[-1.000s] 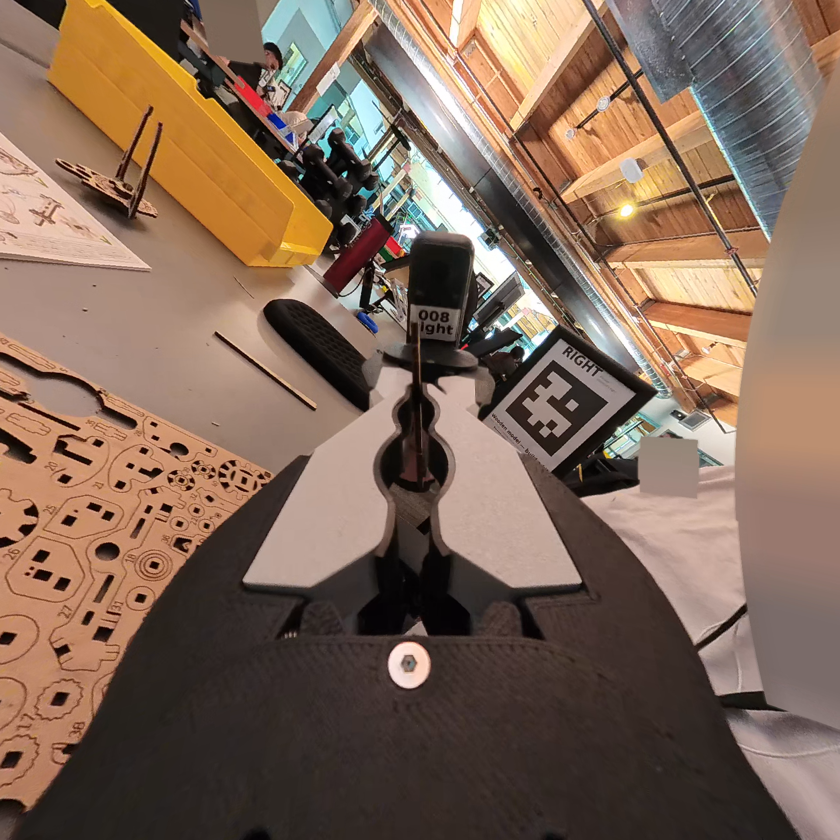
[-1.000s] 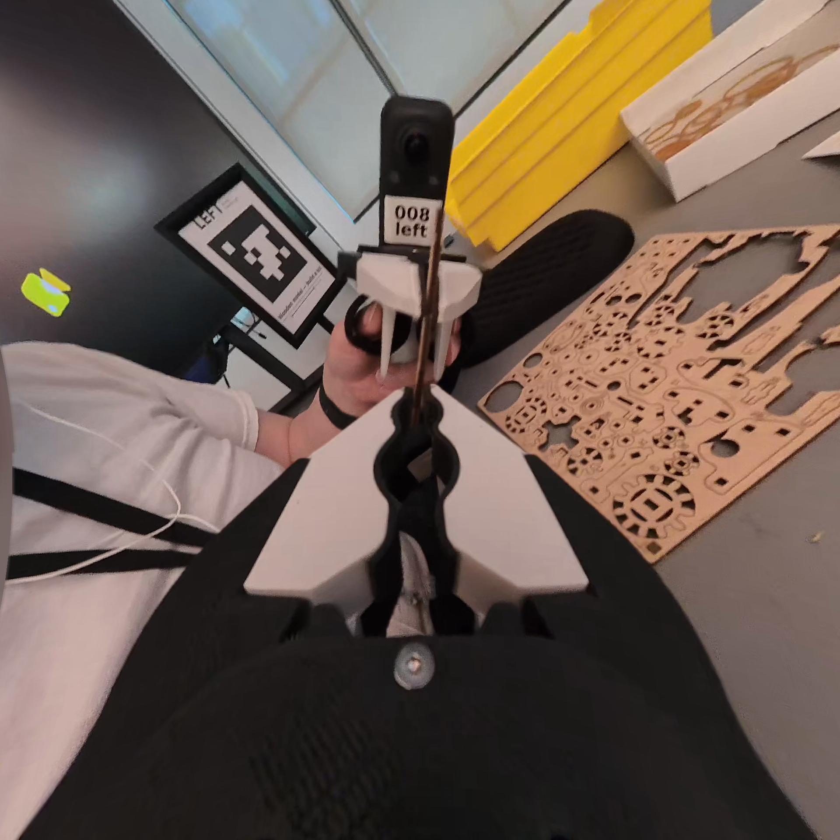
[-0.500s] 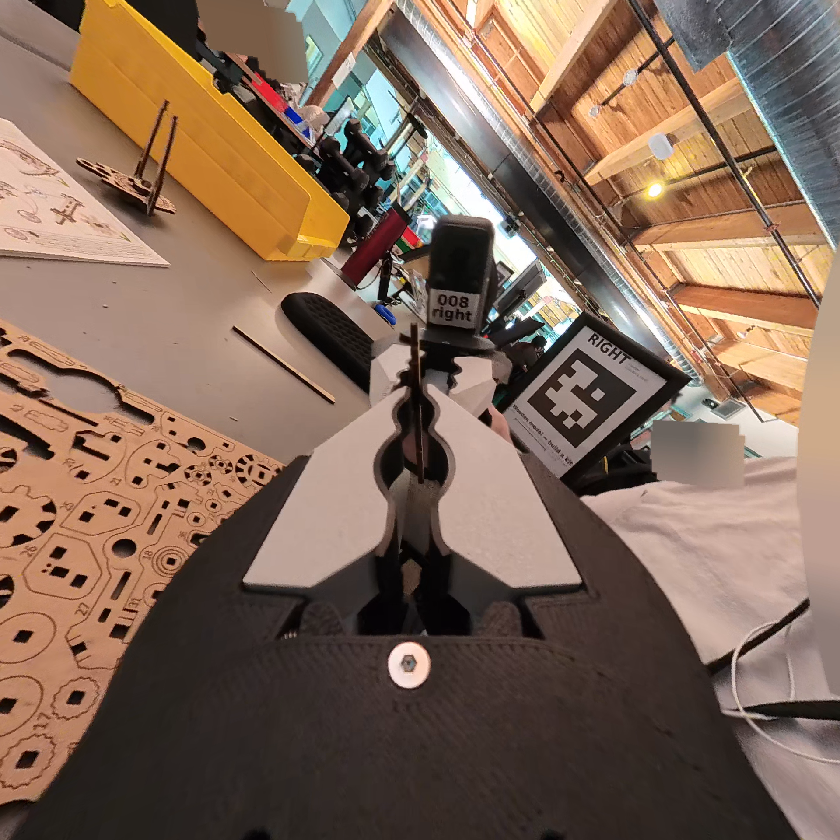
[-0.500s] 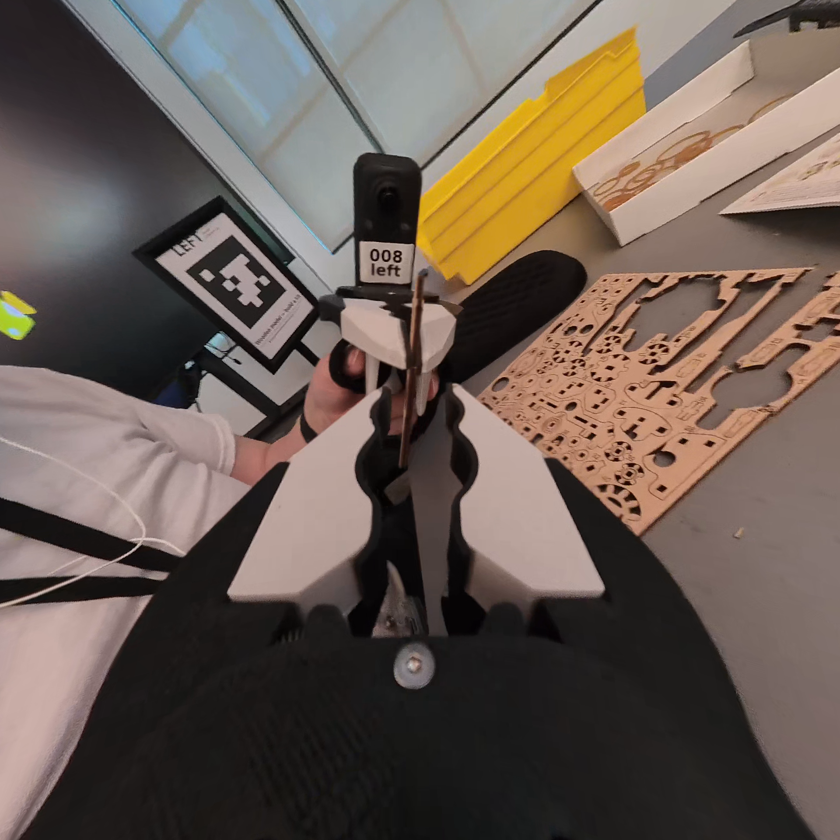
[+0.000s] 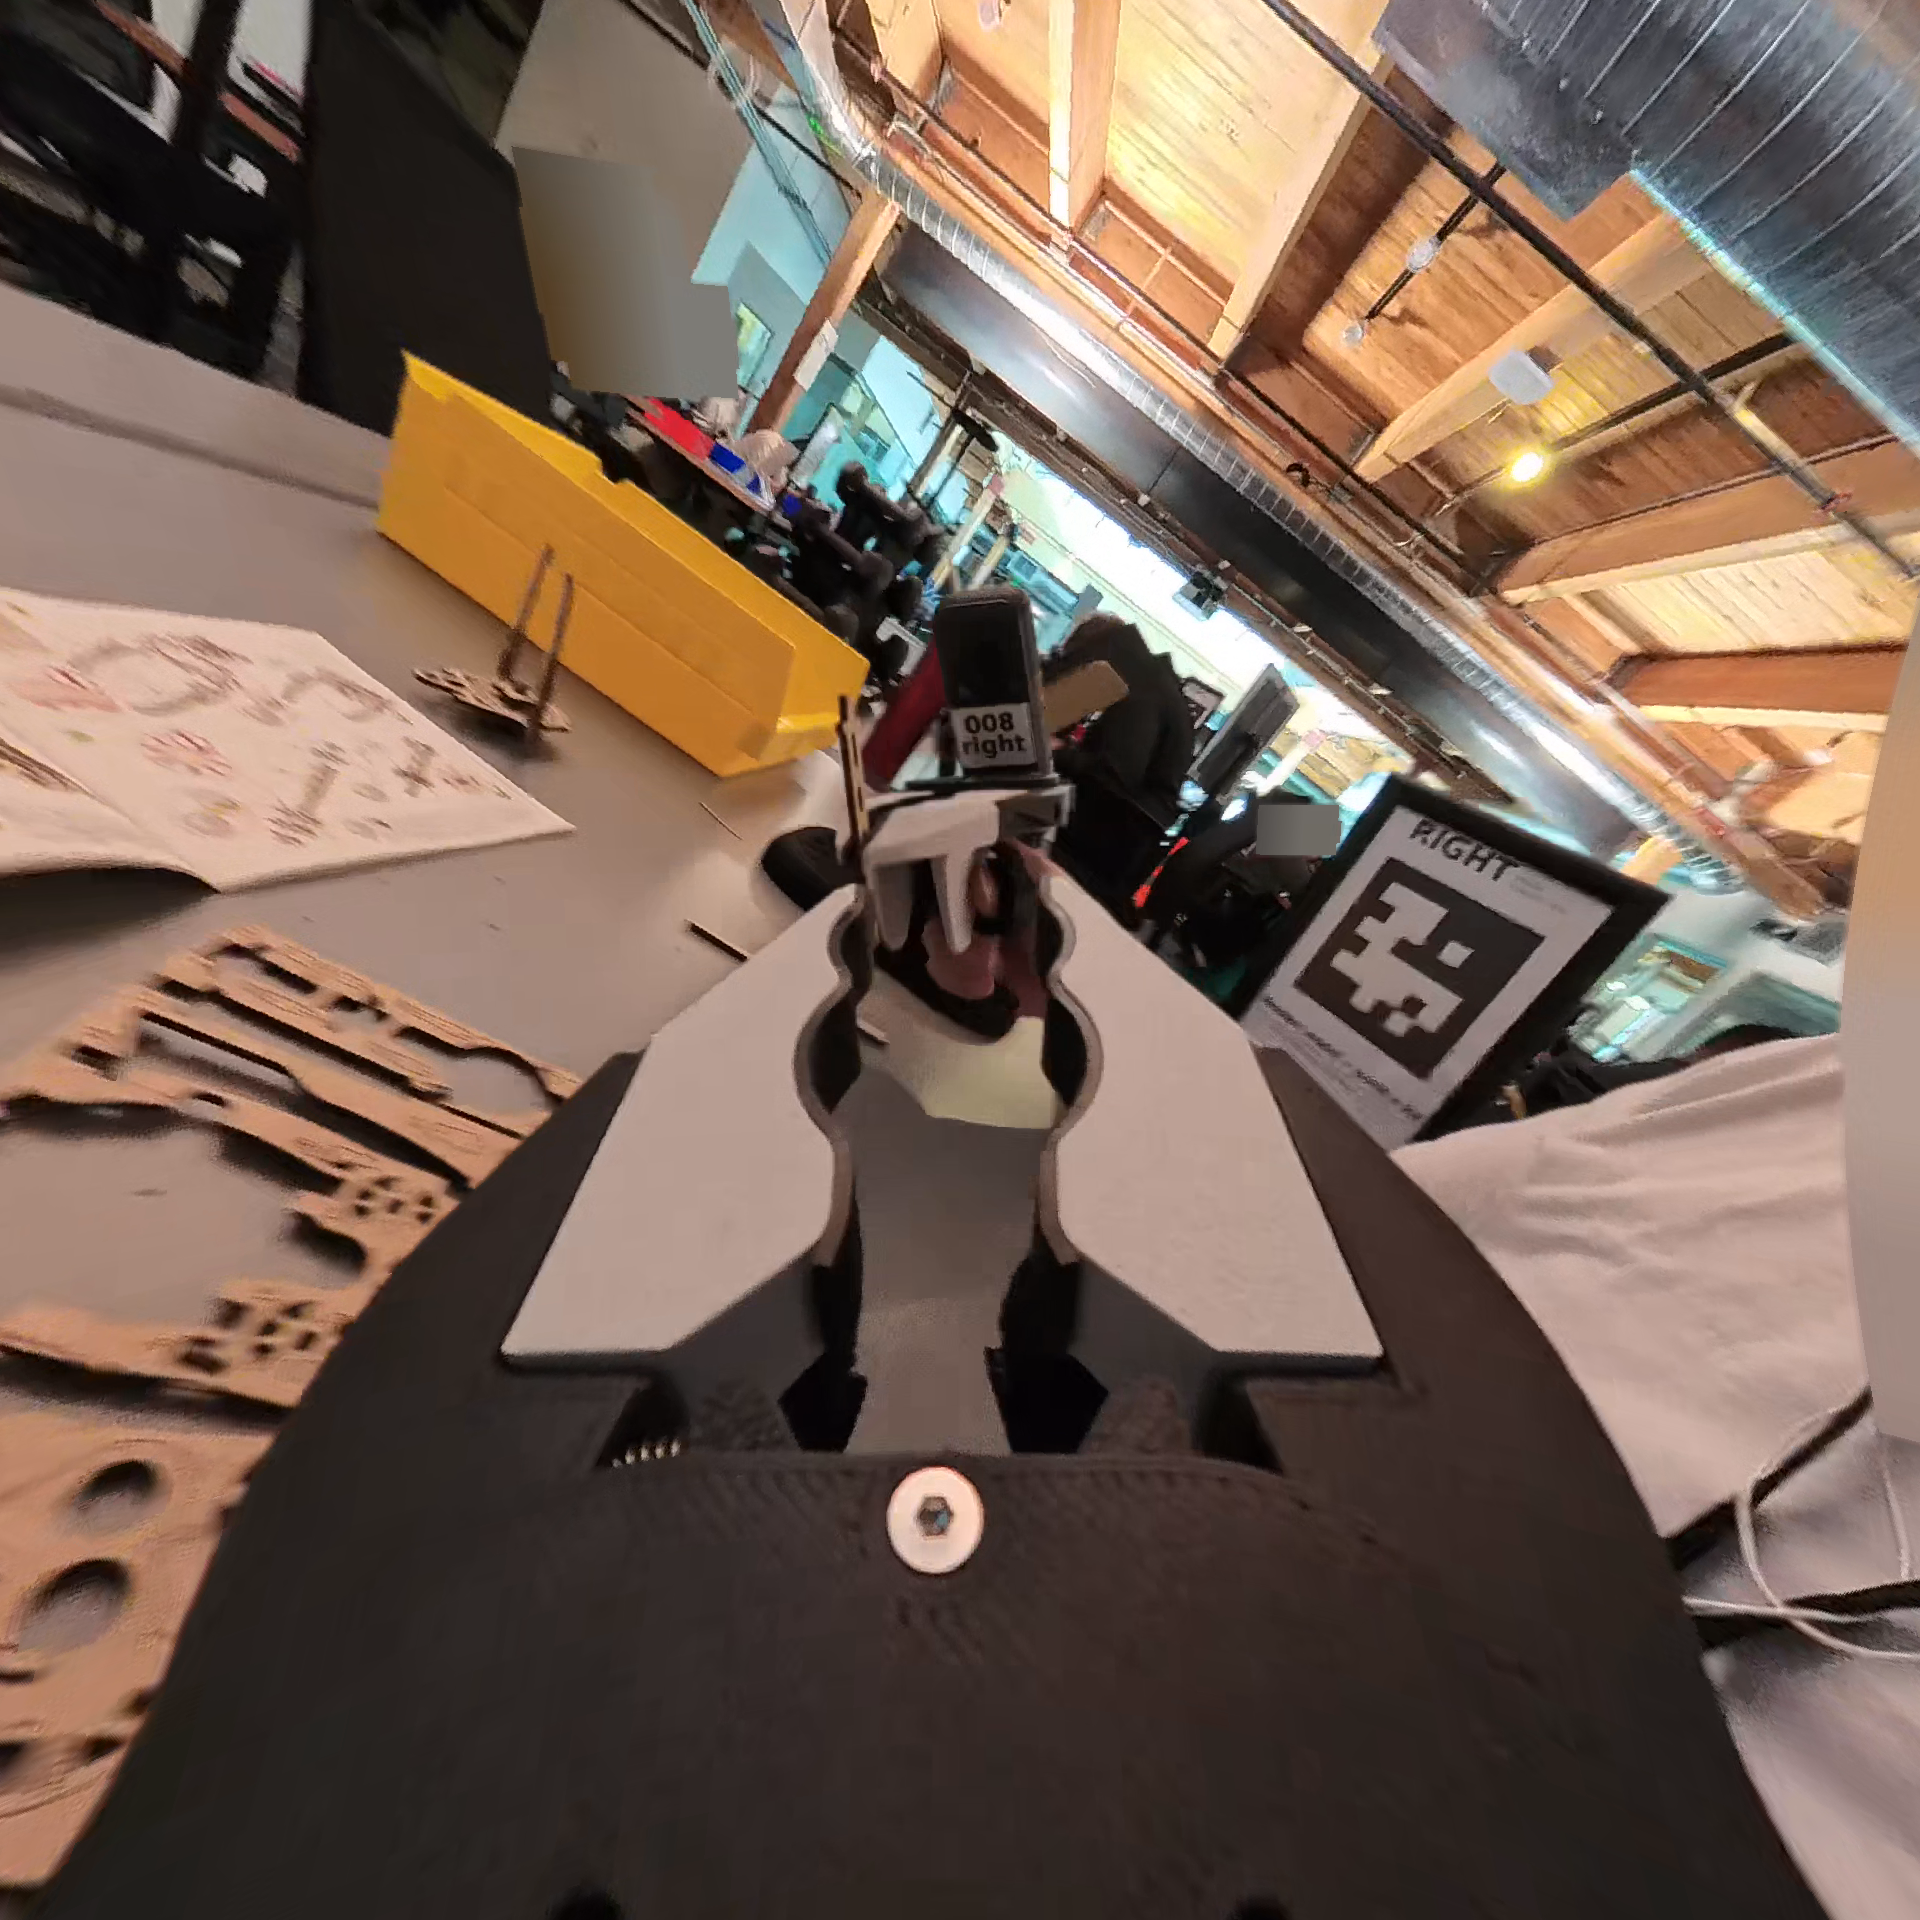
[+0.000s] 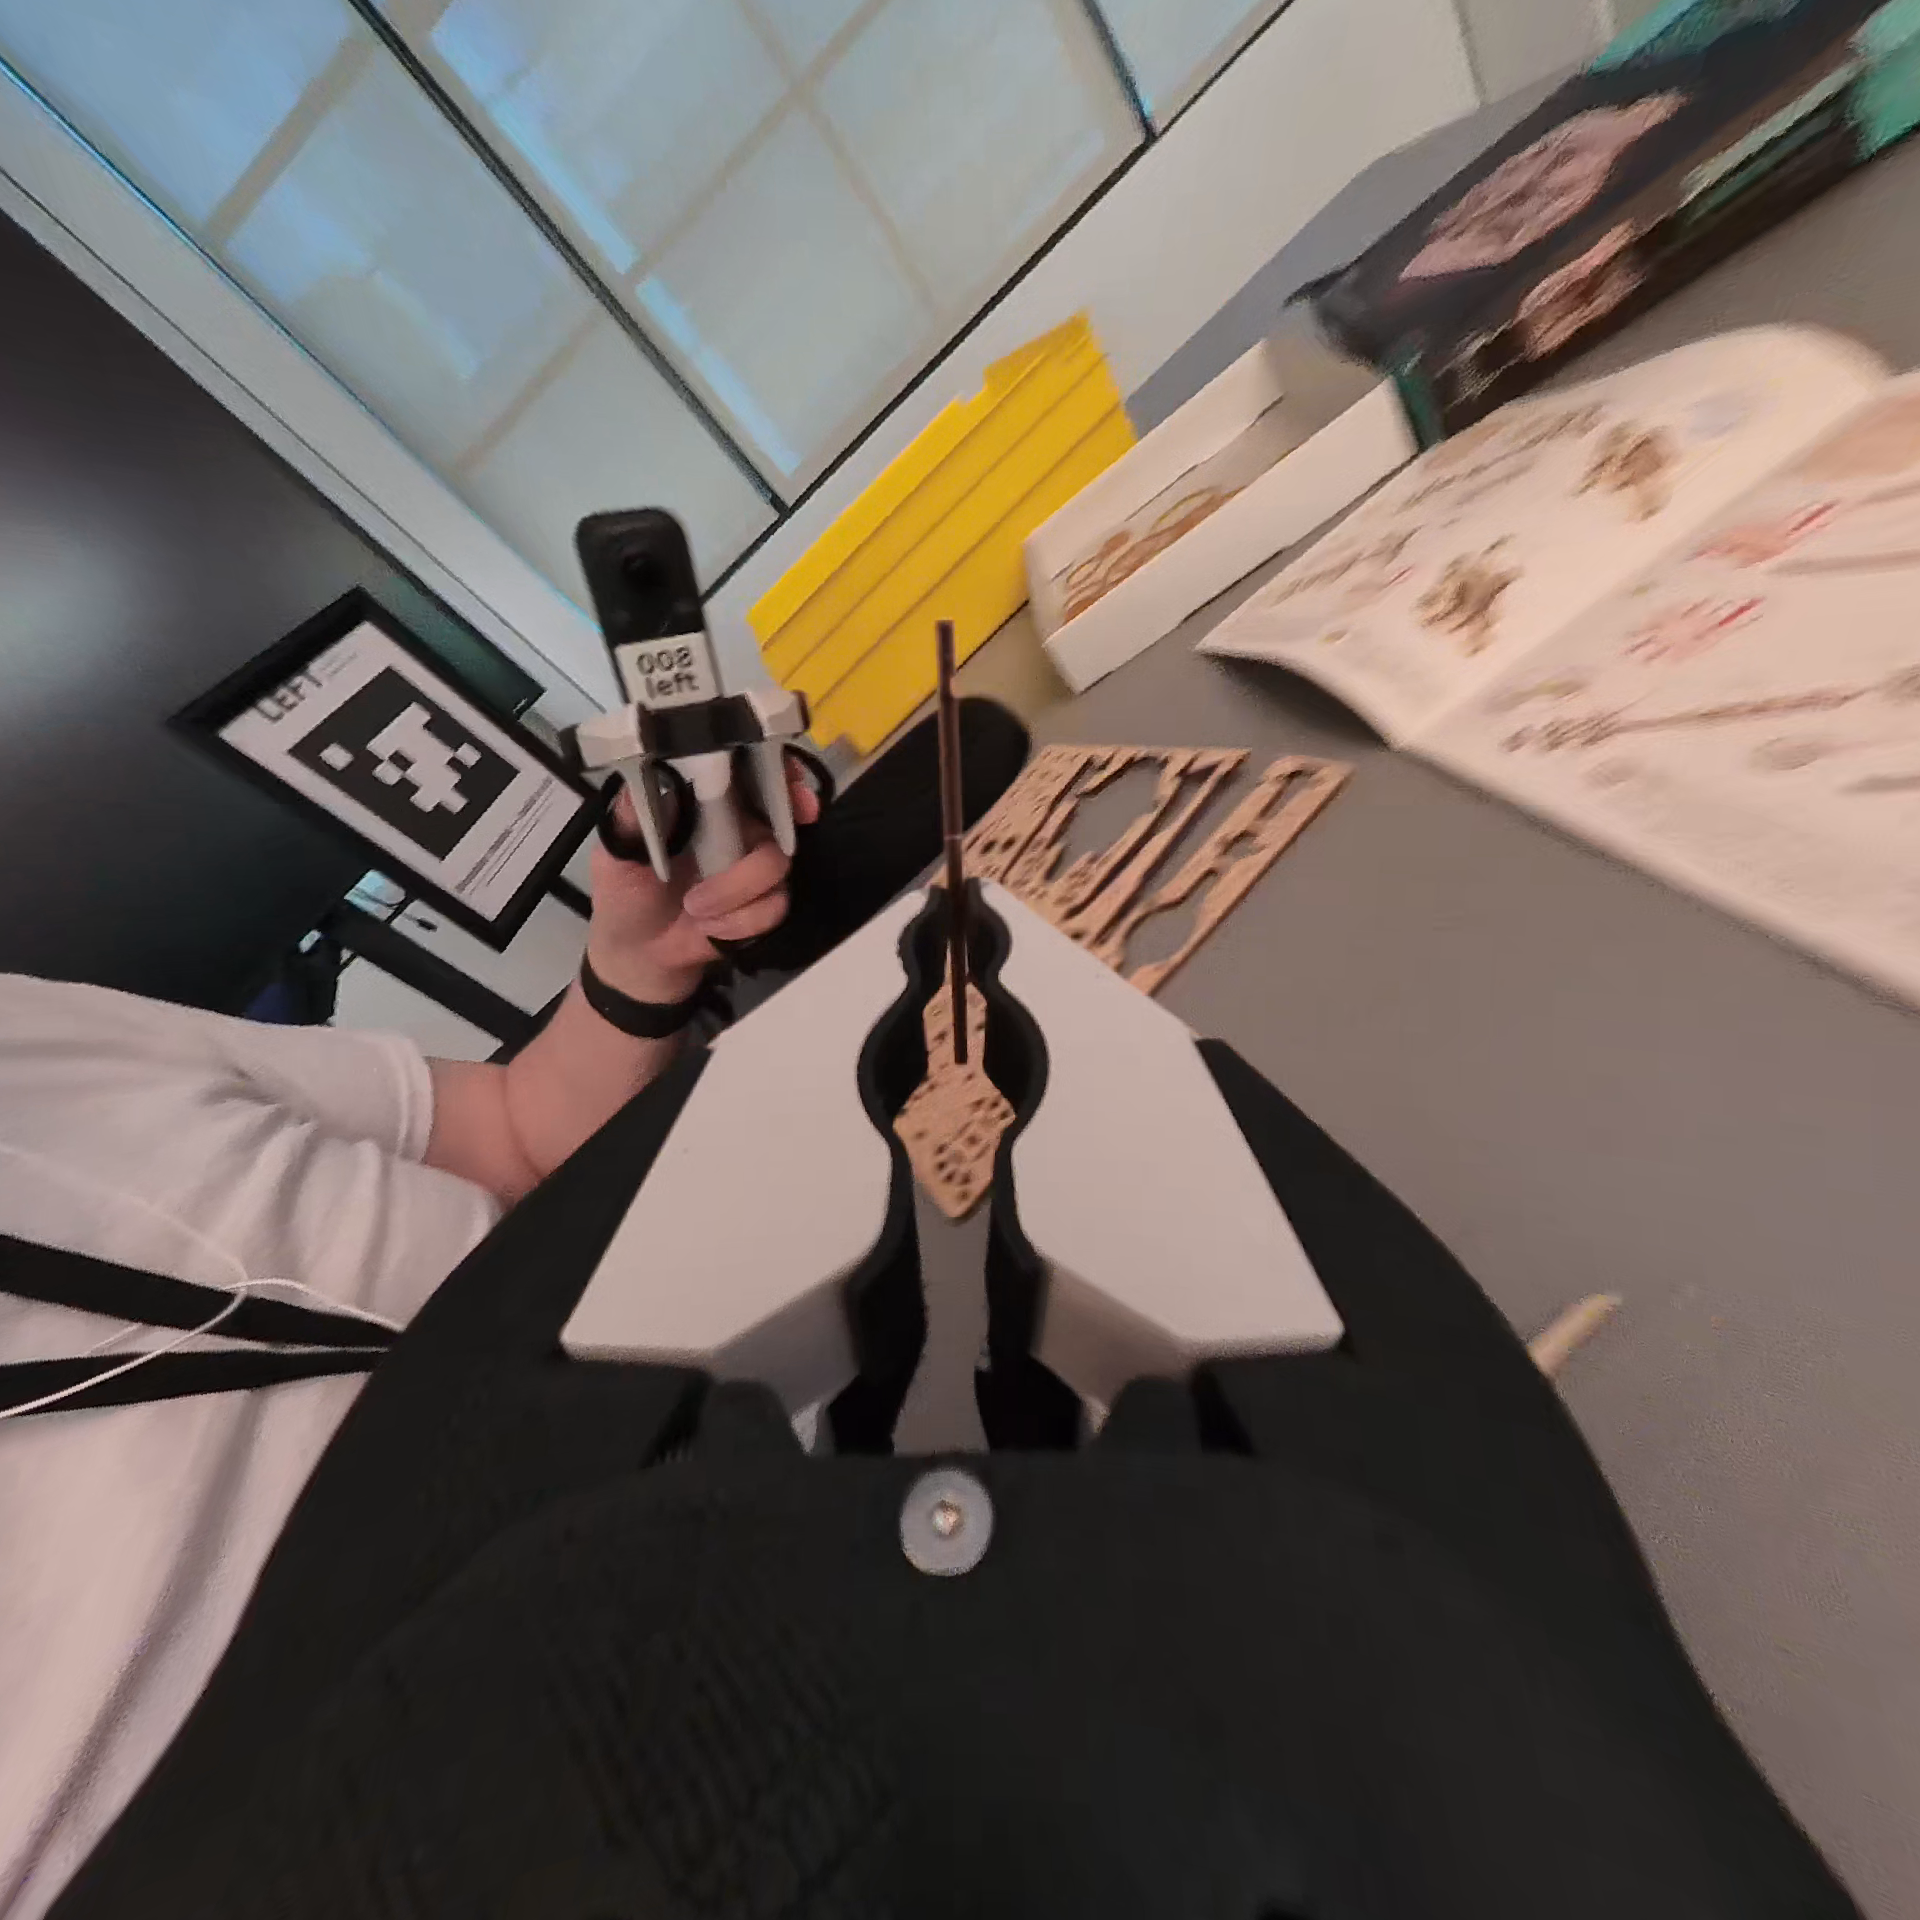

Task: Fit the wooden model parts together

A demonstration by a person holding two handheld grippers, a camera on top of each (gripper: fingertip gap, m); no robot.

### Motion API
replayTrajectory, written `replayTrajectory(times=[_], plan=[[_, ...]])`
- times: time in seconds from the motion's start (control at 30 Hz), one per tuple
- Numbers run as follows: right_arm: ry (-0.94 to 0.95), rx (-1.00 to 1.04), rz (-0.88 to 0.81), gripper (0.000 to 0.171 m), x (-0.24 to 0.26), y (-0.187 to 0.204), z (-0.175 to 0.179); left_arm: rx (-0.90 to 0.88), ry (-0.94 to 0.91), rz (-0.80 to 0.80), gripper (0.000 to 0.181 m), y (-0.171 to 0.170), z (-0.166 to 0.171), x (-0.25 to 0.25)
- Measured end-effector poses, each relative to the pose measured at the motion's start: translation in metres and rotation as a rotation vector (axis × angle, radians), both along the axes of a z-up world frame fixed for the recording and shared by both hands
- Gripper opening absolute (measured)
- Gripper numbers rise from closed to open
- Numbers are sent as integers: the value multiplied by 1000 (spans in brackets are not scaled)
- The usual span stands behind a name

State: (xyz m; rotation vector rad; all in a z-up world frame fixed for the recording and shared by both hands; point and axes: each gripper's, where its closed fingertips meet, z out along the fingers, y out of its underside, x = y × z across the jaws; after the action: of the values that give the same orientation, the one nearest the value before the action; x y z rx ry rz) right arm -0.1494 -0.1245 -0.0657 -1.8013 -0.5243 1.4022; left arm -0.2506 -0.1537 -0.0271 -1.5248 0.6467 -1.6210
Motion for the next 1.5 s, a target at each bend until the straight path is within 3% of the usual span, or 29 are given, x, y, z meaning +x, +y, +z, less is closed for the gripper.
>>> replayTrajectory(times=[0.13, 0.3, 0.43, 0.53, 0.67, 0.8, 0.97, 1.2, 1.27, 1.37, 1.47, 1.5], plan=[[49, 141, -46, 1, 29, 51, 27, 180, 63, 119, 29, 40, 13, -13], [95, 421, -24, 1, 37, 85, 77, 397, 177, 198, 41, 85, 37, -6], [85, 445, 40, 2, 31, 97, 71, 520, 282, 231, 46, 117, 47, 8], [186, 398, 30, 1, 30, 98, 66, 499, 297, 194, 47, 133, 46, 22], [404, 255, 14, 1, 29, 94, 77, 338, 251, 3, 41, 117, 24, 59], [429, 185, 73, 1, 12, 84, 74, 215, 299, -48, 37, 106, -11, 81], [425, 136, 140, 1, -10, 72, 65, 53, 185, -206, 37, 81, -10, 92], [411, 125, 178, 2, -26, 59, 62, 51, 185, -233, 21, 70, -14, 96], [389, 118, 181, 1, -28, 59, 58, 37, 144, -273, 7, 64, -9, 96], [360, 145, 184, 0, -30, 58, 57, 20, 121, -282, 10, 62, -6, 95], [305, 157, 213, 1, -33, 55, 52, 47, 166, -278, 0, 62, -12, 94], [271, 149, 225, 8, -32, 56, 49, 48, 184, -288, 0, 61, -15, 93]])
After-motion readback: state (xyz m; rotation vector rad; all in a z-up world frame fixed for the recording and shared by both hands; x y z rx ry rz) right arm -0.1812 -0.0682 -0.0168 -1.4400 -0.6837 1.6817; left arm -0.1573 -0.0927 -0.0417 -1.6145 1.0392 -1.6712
